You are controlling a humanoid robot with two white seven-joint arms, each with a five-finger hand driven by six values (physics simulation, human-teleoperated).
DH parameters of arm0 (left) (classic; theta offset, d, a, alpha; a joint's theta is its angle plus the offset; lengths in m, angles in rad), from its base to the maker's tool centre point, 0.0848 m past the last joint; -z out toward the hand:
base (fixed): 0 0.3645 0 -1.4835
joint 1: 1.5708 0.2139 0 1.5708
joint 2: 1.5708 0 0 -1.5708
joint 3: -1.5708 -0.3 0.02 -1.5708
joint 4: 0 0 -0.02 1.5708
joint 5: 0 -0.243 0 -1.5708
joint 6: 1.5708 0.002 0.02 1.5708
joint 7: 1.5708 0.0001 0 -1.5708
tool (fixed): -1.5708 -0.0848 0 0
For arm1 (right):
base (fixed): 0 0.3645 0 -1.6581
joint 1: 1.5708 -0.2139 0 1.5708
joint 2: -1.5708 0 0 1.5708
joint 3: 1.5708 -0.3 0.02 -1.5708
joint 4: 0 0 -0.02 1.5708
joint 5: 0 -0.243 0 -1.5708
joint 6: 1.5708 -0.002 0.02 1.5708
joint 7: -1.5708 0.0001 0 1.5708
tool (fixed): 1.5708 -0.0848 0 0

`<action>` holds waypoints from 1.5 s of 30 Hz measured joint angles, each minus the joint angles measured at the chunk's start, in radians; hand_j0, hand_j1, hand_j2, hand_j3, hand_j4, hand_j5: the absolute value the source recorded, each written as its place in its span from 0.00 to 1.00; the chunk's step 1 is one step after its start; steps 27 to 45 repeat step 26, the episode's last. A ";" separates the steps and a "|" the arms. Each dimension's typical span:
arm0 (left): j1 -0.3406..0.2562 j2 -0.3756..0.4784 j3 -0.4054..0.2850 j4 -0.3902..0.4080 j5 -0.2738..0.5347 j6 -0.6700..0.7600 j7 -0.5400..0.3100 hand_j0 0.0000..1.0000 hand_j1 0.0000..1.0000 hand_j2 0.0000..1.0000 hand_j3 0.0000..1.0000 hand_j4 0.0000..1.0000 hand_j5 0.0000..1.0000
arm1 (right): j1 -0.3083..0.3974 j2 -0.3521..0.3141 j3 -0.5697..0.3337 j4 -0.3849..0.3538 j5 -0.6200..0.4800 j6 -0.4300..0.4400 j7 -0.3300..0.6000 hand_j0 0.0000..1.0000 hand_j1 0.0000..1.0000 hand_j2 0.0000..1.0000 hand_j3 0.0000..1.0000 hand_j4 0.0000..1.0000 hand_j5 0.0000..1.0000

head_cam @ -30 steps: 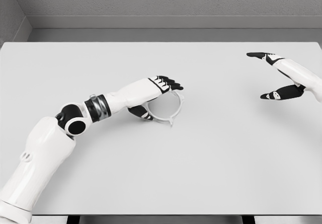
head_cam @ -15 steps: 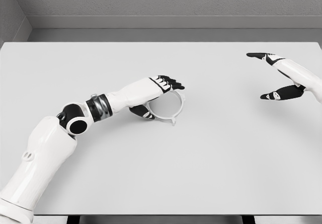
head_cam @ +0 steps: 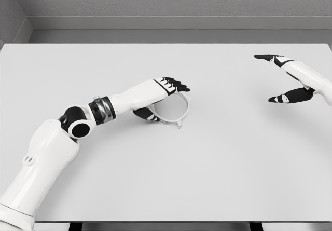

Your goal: Assemble PVC drainage pipe clamps

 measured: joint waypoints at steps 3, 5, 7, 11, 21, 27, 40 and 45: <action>0.005 0.005 0.001 -0.003 0.001 0.000 0.000 1.00 1.00 1.00 1.00 1.00 1.00 | 0.000 0.000 0.000 -0.001 0.000 0.000 0.000 1.00 1.00 1.00 1.00 1.00 1.00; 0.005 0.011 0.002 -0.007 0.007 0.000 0.001 1.00 1.00 1.00 1.00 1.00 1.00 | 0.000 0.000 0.000 -0.001 0.000 0.000 0.000 1.00 1.00 1.00 1.00 1.00 1.00; 0.006 0.029 0.003 -0.016 0.014 0.000 0.001 1.00 1.00 1.00 1.00 1.00 1.00 | 0.000 0.000 0.000 -0.002 0.000 0.000 0.000 1.00 1.00 1.00 1.00 1.00 1.00; 0.009 0.107 0.002 -0.065 0.067 0.000 0.003 1.00 1.00 1.00 1.00 1.00 1.00 | 0.000 0.000 0.000 -0.002 0.000 0.000 0.000 1.00 1.00 1.00 1.00 1.00 1.00; 0.006 0.427 0.079 -0.097 0.225 0.000 0.007 1.00 1.00 1.00 1.00 1.00 1.00 | 0.000 0.000 0.000 -0.001 0.000 0.000 0.000 1.00 1.00 1.00 1.00 1.00 1.00; 0.011 0.491 0.110 -0.063 0.233 0.000 0.008 1.00 1.00 1.00 1.00 1.00 1.00 | 0.003 0.000 -0.001 -0.001 0.000 0.000 0.000 1.00 1.00 1.00 1.00 1.00 1.00; 0.011 0.491 0.110 -0.063 0.233 0.000 0.008 1.00 1.00 1.00 1.00 1.00 1.00 | 0.003 0.000 -0.001 -0.001 0.000 0.000 0.000 1.00 1.00 1.00 1.00 1.00 1.00; 0.011 0.491 0.110 -0.063 0.233 0.000 0.008 1.00 1.00 1.00 1.00 1.00 1.00 | 0.003 0.000 -0.001 -0.001 0.000 0.000 0.000 1.00 1.00 1.00 1.00 1.00 1.00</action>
